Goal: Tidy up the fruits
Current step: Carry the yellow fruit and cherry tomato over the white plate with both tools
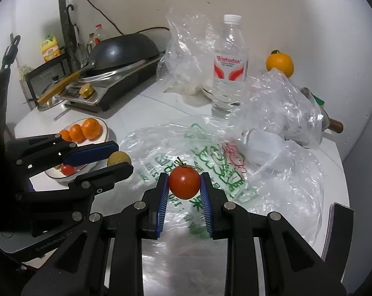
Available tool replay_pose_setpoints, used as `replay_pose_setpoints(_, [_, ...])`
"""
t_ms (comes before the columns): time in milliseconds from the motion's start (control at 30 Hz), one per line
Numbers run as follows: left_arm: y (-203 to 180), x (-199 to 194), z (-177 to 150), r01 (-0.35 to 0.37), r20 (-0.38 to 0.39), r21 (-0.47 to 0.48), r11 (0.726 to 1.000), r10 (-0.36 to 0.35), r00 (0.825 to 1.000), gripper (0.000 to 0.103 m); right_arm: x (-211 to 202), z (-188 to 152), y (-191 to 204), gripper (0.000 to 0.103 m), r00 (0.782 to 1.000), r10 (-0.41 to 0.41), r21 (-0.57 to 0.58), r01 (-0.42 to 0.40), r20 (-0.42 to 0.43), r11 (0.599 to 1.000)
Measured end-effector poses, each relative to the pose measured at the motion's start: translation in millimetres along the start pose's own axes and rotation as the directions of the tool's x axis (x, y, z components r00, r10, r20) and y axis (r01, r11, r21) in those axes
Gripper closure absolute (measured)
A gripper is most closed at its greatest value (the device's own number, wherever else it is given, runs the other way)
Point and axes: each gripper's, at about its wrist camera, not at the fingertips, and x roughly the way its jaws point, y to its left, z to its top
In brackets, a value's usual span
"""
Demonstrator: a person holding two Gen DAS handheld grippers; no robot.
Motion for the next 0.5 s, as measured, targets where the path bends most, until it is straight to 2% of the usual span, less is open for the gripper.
replay_pose_setpoints(500, [21.5, -41.0, -22.6, -0.030, 0.035, -0.034, 0.999, 0.031, 0.999, 0.077, -15.2, 3.9, 49.9, 0.076, 1.000, 0.016, -0.060, -0.015, 0.021, 0.998])
